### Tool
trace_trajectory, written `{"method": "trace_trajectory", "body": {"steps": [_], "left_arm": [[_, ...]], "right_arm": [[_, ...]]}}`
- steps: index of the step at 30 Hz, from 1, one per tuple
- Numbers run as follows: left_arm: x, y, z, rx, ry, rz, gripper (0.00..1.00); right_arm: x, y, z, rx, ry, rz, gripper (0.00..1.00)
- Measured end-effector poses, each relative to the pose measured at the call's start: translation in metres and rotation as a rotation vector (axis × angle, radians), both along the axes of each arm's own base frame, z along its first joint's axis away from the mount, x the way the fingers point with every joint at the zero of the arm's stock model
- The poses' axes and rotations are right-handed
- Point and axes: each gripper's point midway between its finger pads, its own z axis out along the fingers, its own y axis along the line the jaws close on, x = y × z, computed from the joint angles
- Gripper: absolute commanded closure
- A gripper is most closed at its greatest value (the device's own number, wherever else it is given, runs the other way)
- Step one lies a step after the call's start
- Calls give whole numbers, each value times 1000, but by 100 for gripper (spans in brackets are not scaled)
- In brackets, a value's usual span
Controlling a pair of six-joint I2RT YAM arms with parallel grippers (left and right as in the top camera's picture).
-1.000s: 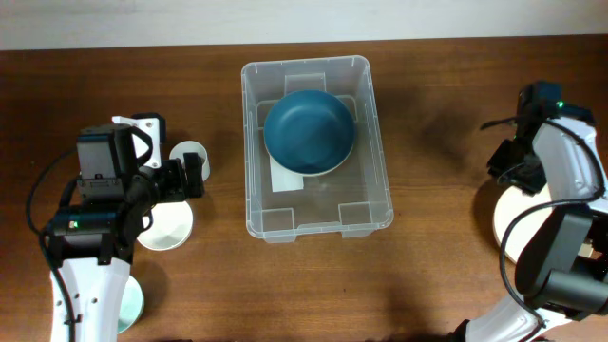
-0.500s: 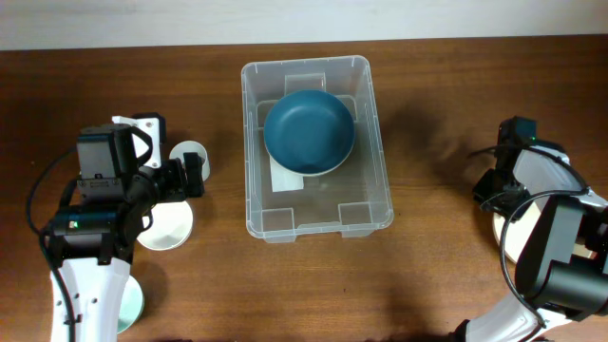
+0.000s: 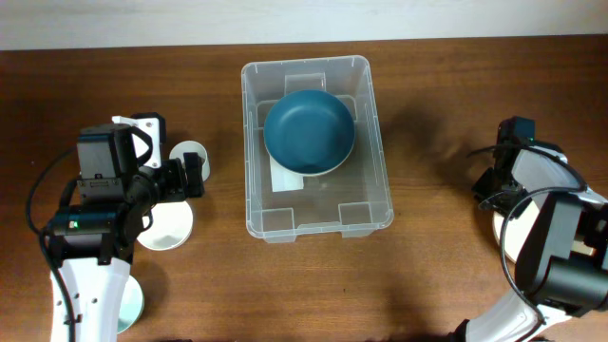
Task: Pack container
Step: 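Move the right gripper to the large white bowl and grasp it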
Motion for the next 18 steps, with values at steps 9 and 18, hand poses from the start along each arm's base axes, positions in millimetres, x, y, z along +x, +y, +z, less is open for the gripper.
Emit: {"method": "trace_trajectory", "body": {"steps": [9, 18], "left_arm": [[0, 0, 0, 0, 0, 0, 0], [0, 0, 0, 0, 0, 0, 1]], "right_arm": [[-1, -2, -5, -12, 16, 1, 80], [-3, -8, -5, -44, 35, 6, 96]]}}
